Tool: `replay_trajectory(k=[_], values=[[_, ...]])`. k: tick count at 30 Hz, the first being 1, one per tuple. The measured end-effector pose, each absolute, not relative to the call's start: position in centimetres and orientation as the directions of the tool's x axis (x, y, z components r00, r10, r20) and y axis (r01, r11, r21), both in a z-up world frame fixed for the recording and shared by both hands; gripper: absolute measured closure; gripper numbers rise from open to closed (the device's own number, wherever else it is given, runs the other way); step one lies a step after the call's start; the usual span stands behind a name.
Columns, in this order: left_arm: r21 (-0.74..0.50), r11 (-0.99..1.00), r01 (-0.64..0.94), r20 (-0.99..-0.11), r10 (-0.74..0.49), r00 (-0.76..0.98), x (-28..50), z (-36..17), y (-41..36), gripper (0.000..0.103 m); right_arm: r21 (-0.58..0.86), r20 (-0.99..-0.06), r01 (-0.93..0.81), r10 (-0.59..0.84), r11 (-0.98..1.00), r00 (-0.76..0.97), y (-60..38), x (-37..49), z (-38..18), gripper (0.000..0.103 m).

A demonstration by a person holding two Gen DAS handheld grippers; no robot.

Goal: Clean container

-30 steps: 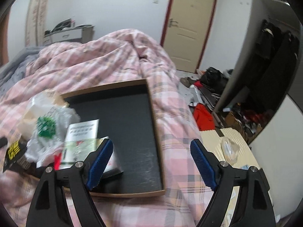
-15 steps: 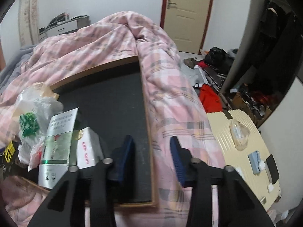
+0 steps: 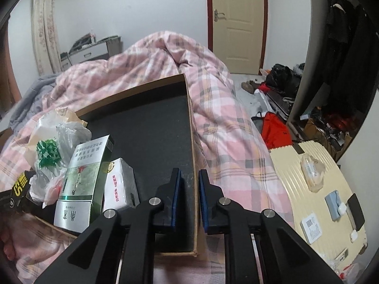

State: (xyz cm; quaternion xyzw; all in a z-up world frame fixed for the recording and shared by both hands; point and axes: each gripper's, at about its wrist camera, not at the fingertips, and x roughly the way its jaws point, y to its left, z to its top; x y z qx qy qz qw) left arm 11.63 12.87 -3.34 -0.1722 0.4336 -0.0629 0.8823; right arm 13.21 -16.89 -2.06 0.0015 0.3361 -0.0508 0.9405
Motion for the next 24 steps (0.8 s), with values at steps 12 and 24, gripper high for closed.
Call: replay_trajectory(k=[12, 24], values=[[-0.372, 0.921, -0.116, -0.726, -0.211, 0.655, 11.5, -2.8, 13.0, 0.092, -0.078, -0.534, 0.157, -0.174, 0.985, 0.827, -16.3, 12.4, -0.3, 0.062], [-0.437, 0.894, -0.099, -0.706, -0.273, 0.653, 10.4, -2.6, 12.8, 0.091, -0.031, -0.518, 0.166, -0.158, 0.986, 0.841, -17.4, 12.1, -0.4, 0.019]])
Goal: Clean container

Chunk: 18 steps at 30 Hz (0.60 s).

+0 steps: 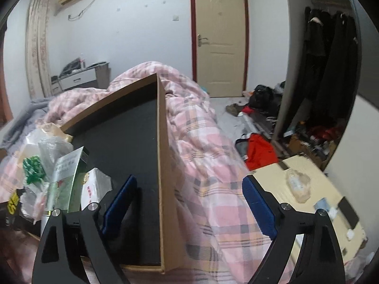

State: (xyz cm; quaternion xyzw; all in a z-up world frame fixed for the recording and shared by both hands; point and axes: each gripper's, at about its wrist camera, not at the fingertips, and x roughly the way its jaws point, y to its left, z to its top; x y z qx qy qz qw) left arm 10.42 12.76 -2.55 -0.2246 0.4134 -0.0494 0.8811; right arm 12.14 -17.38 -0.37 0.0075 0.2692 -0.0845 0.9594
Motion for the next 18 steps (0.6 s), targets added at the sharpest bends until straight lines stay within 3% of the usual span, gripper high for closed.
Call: replay_trajectory(k=[1, 2, 3, 6, 12, 18], values=[[-0.441, 0.892, -0.094, -0.704, -0.279, 0.653, 10.3, -2.5, 12.7, 0.091, -0.025, -0.515, 0.147, -0.138, 0.989, 0.846, -17.3, 12.1, -0.3, 0.026], [-0.446, 0.890, -0.093, -0.701, -0.283, 0.654, 10.2, -2.4, 12.7, 0.091, -0.010, -0.504, 0.112, -0.102, 0.994, 0.858, -17.2, 11.9, -0.1, 0.042], [-0.448, 0.889, -0.094, -0.701, -0.284, 0.655, 10.1, -2.4, 12.6, 0.091, -0.011, -0.498, 0.099, -0.091, 0.995, 0.862, -17.0, 11.7, 0.0, 0.051], [-0.449, 0.887, -0.108, -0.699, -0.273, 0.661, 10.1, -2.2, 12.6, 0.090, -0.006, -0.486, 0.081, -0.074, 0.997, 0.871, -16.4, 11.2, 0.6, 0.060], [-0.483, 0.870, -0.102, -0.682, -0.300, 0.667, 9.6, -2.0, 13.4, 0.087, 0.073, -0.441, 0.044, -0.008, 0.996, 0.897, -16.3, 10.0, 1.6, 0.060], [-0.448, 0.890, -0.087, -0.680, -0.276, 0.679, 9.8, -2.2, 13.5, 0.086, 0.012, -0.409, 0.060, -0.050, 0.998, 0.911, -15.0, 9.6, 2.1, 0.060]])
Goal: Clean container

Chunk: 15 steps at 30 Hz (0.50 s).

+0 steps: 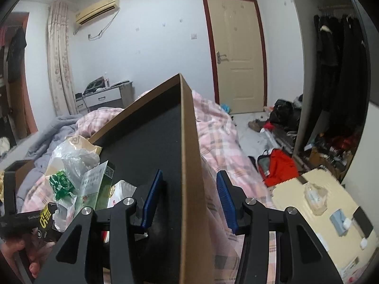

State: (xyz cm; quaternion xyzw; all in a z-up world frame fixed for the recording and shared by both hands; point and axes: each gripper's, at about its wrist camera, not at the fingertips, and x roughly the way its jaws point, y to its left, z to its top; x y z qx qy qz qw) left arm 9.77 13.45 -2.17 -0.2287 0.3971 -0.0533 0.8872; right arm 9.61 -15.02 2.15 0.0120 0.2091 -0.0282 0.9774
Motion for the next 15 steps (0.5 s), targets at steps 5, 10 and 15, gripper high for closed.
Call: replay_trajectory(k=[5, 10, 15], values=[[-0.487, 0.869, -0.086, -0.661, -0.302, 0.686, 9.9, -2.5, 14.4, 0.060, -0.072, -0.383, 0.065, -0.088, 0.995, 0.920, -14.0, 9.5, 2.5, 0.060], [-0.514, 0.856, -0.045, -0.629, -0.341, 0.699, 9.9, -2.2, 13.9, 0.035, -0.098, -0.382, 0.081, -0.112, 0.992, 0.917, -14.1, 9.4, 3.2, 0.060], [-0.491, 0.871, 0.016, -0.616, -0.360, 0.701, 9.8, -1.7, 12.4, 0.026, -0.018, -0.373, 0.094, -0.094, 0.995, 0.923, -15.9, 8.5, 3.9, 0.057]])
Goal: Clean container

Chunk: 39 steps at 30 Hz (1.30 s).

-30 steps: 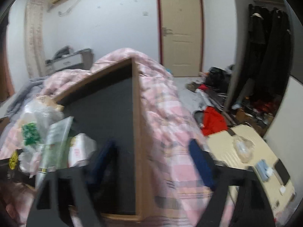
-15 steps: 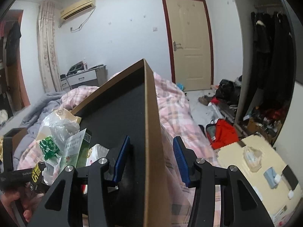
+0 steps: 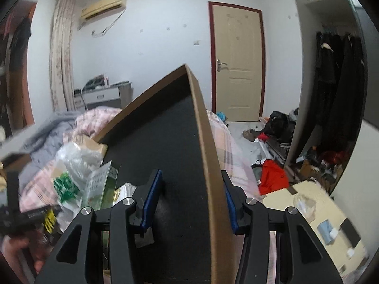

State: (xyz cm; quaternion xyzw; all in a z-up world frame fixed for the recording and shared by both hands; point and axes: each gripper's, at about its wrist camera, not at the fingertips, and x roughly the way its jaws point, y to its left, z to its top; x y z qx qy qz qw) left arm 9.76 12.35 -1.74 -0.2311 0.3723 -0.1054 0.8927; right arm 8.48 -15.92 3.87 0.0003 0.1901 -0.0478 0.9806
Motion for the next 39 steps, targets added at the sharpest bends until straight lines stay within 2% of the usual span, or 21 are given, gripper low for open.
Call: replay_trajectory(k=[12, 18, 23, 28, 32, 36, 38, 39], values=[[-0.493, 0.867, 0.069, -0.588, -0.390, 0.709, 9.5, -1.2, 11.4, 0.024, -0.081, -0.294, 0.193, -0.208, 0.978, 0.933, -15.2, 6.4, 4.3, 0.039], [-0.470, 0.877, 0.098, -0.570, -0.387, 0.725, 9.1, -0.5, 10.7, 0.024, -0.068, -0.269, 0.240, -0.250, 0.968, 0.930, -16.0, 5.8, 4.5, 0.036], [-0.429, 0.900, 0.075, -0.549, -0.325, 0.770, 8.4, 0.2, 11.2, 0.024, -0.079, -0.272, 0.216, -0.229, 0.973, 0.935, -15.1, 6.3, 4.2, 0.036], [-0.422, 0.903, 0.085, -0.516, -0.316, 0.796, 7.7, 0.8, 11.6, 0.024, -0.077, -0.330, 0.148, -0.165, 0.986, 0.929, -14.4, 7.9, 3.2, 0.036], [-0.390, 0.917, 0.078, -0.530, -0.293, 0.796, 7.6, 0.8, 11.6, 0.024, -0.095, -0.365, 0.119, -0.146, 0.988, 0.919, -13.3, 8.9, 2.4, 0.036], [-0.366, 0.929, 0.048, -0.504, -0.242, 0.829, 6.9, 1.5, 12.4, 0.024, -0.072, -0.421, 0.104, -0.124, 0.992, 0.899, -14.0, 9.9, 1.8, 0.036], [-0.334, 0.942, 0.026, -0.497, -0.199, 0.845, 6.4, 1.8, 12.6, 0.021, -0.027, -0.469, 0.079, -0.082, 0.997, 0.879, -14.7, 10.8, 0.8, 0.036], [-0.321, 0.947, 0.013, -0.493, -0.178, 0.851, 6.2, 1.9, 12.8, 0.016, -0.001, -0.492, 0.061, -0.054, 0.998, 0.869, -15.0, 11.3, 0.4, 0.036]])
